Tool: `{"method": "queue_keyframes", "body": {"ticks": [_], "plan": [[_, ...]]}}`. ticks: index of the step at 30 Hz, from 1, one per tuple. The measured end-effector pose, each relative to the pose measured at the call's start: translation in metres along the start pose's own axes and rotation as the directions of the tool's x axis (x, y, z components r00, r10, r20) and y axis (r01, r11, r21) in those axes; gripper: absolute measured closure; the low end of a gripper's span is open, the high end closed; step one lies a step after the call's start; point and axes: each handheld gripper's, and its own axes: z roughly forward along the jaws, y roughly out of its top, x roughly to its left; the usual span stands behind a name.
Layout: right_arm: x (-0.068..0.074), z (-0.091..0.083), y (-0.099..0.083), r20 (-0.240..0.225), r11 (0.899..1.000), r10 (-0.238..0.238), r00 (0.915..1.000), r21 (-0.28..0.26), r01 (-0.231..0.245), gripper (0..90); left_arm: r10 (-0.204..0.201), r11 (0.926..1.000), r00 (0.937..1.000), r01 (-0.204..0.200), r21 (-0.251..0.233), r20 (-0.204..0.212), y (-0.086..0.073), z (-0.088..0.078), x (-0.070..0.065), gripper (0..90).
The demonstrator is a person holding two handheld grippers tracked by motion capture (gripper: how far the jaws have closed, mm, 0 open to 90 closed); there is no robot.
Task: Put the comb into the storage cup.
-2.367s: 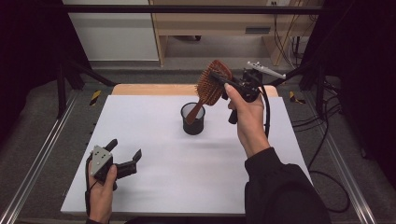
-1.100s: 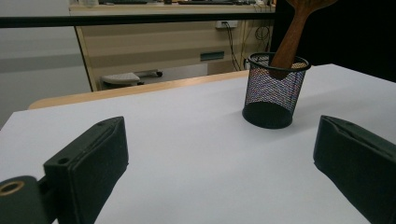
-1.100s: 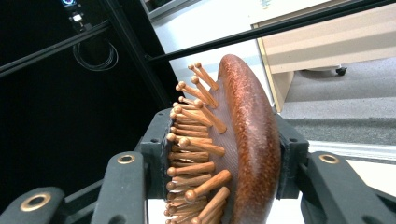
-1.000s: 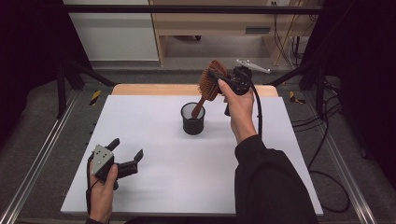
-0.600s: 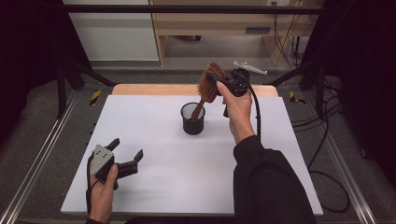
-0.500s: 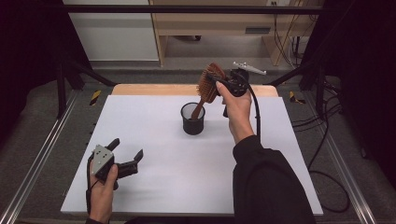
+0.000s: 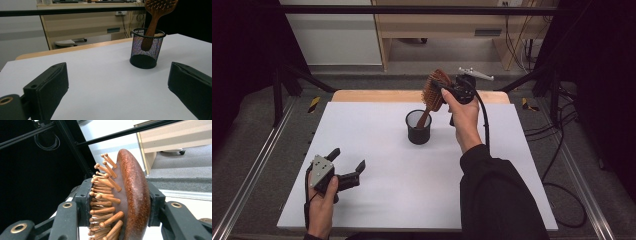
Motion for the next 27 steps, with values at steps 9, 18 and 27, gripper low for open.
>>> {"method": "queue_keyframes", "body": {"ticks": [9, 18, 27], "plan": [[0.000, 0.005, -0.003, 0.000, 1.000, 0.000, 1.0000, 0.014, 0.000, 50.5, 0.002, 1.0000, 1.0000, -0.002, 0.001, 0.000, 0.000, 0.000, 0.000, 3.4], [0.002, 0.009, -0.006, -0.004, 1.000, -0.005, 1.0000, 0.020, 0.005, 50.5, 0.001, 1.0000, 1.0000, -0.001, 0.002, 0.000, 0.000, 0.000, 0.000, 3.4], [0.007, 0.017, -0.011, -0.011, 0.999, -0.004, 0.9999, 0.031, 0.005, 50.4, 0.000, 1.0000, 1.0000, 0.000, 0.002, 0.000, 0.000, -0.001, 0.001, 3.4]]}}
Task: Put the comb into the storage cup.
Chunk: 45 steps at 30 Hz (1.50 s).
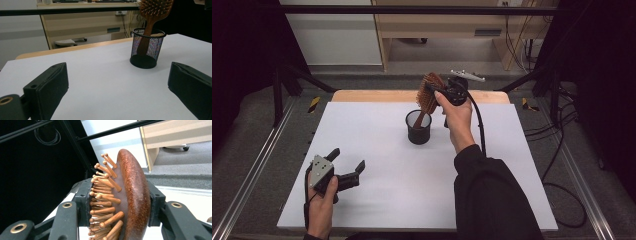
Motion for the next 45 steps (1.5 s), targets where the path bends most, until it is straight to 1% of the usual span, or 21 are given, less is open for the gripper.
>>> {"method": "queue_keyframes", "body": {"ticks": [8, 17, 23, 27, 30, 34, 39, 44, 45], "plan": [[0.000, 0.003, -0.002, -0.006, 1.000, 0.001, 1.0000, 0.006, -0.001, 50.4, 0.007, 1.0000, 1.0000, -0.007, 0.003, 0.003, 0.000, 0.001, -0.001, 3.4], [0.001, 0.007, -0.005, -0.009, 1.000, 0.002, 1.0000, 0.019, -0.002, 50.3, 0.005, 1.0000, 0.9999, -0.005, 0.003, 0.009, 0.000, 0.001, -0.001, 3.5], [0.002, 0.010, -0.007, -0.020, 1.000, 0.009, 0.9998, 0.028, -0.008, 50.3, 0.006, 1.0000, 0.9999, -0.006, 0.004, 0.010, 0.000, 0.001, -0.002, 3.5], [0.002, 0.010, -0.008, -0.024, 0.999, 0.007, 0.9997, 0.040, -0.006, 50.3, -0.003, 1.0000, 0.9999, 0.003, 0.005, 0.017, 0.000, 0.001, -0.002, 3.4], [0.002, 0.010, -0.008, -0.028, 0.999, 0.017, 0.9995, 0.044, -0.015, 50.3, -0.003, 1.0000, 0.9998, 0.003, 0.005, 0.017, 0.000, 0.002, -0.002, 3.5], [0.001, 0.011, -0.007, -0.022, 0.999, 0.009, 0.9997, 0.044, -0.008, 50.2, -0.004, 1.0000, 0.9998, 0.004, 0.004, 0.020, 0.000, 0.001, -0.002, 3.5], [-0.002, 0.012, -0.008, -0.019, 0.998, 0.018, 0.9997, 0.058, -0.017, 50.1, -0.002, 1.0000, 0.9997, 0.002, 0.007, 0.023, 0.000, 0.002, -0.002, 3.5], [-0.004, 0.014, -0.009, -0.025, 0.997, 0.038, 0.9990, 0.062, -0.036, 50.1, -0.001, 1.0000, 0.9997, 0.000, 0.008, 0.023, 0.000, 0.002, -0.003, 3.5], [-0.004, 0.015, -0.010, -0.028, 0.998, 0.033, 0.9991, 0.063, -0.031, 50.1, -0.001, 1.0000, 0.9997, 0.001, 0.007, 0.023, 0.000, 0.002, -0.003, 3.5]]}}
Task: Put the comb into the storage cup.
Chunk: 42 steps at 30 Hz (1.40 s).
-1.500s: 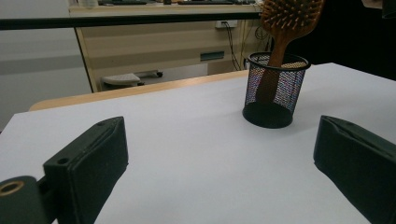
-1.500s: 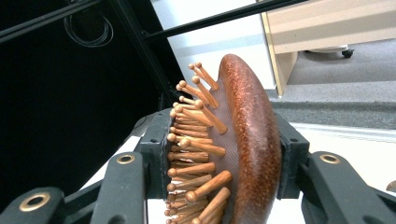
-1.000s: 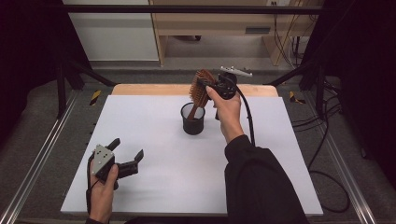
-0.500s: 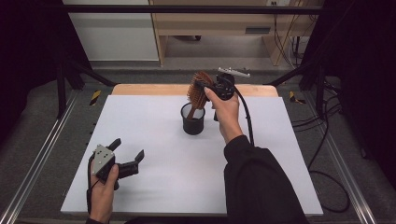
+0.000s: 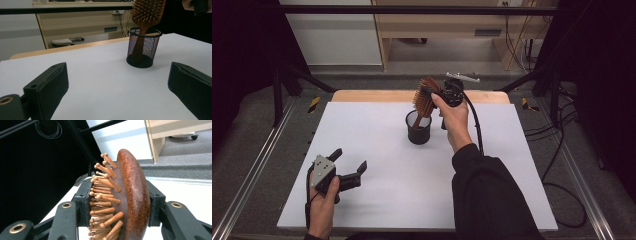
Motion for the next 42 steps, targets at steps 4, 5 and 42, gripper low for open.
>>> {"method": "queue_keyframes", "body": {"ticks": [4, 5, 42], "plan": [[0.000, 0.003, -0.001, -0.005, 1.000, 0.005, 1.0000, -0.002, -0.005, 50.0, 0.000, 1.0000, 1.0000, 0.000, 0.000, 0.001, 0.000, 0.000, 0.000, 3.5], [0.000, 0.003, -0.001, -0.005, 1.000, 0.010, 0.9999, -0.003, -0.010, 49.9, 0.000, 1.0000, 1.0000, 0.000, 0.000, 0.001, 0.000, 0.000, 0.000, 3.5], [-0.018, 0.008, -0.001, 0.053, 0.999, -0.042, 0.9977, 0.006, 0.041, 42.3, 0.004, 0.9999, 1.0000, -0.004, 0.010, 0.007, -0.001, 0.002, -0.001, 3.7]]}}
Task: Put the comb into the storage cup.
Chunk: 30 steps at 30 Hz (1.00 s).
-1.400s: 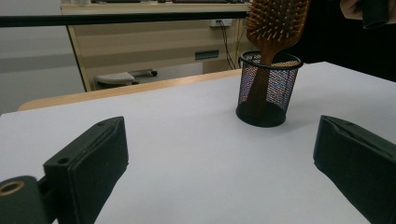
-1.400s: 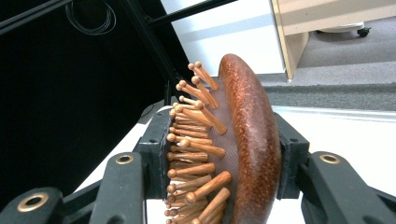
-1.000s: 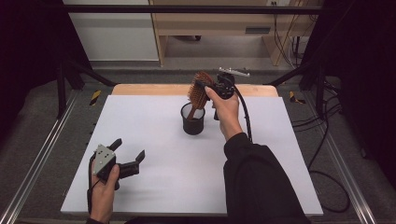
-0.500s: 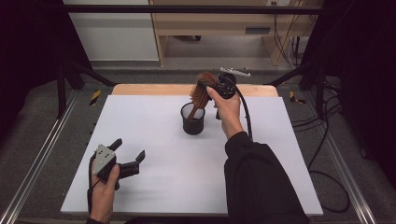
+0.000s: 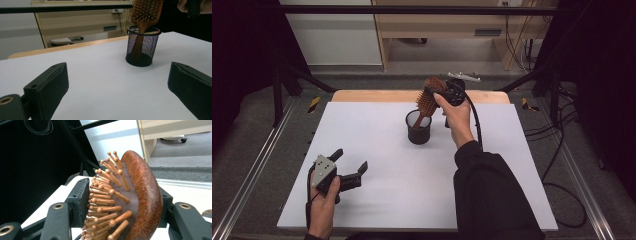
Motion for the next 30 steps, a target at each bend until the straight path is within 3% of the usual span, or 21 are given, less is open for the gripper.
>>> {"method": "queue_keyframes", "body": {"ticks": [30], "plan": [[-0.0032, -0.0052, 0.0006, 0.021, 1.000, -0.024, 0.9995, 0.018, 0.024, 38.3, 0.002, 1.0000, 0.9999, -0.002, 0.006, 0.012, -0.0003, 0.0012, -0.0019, 3.9]]}}
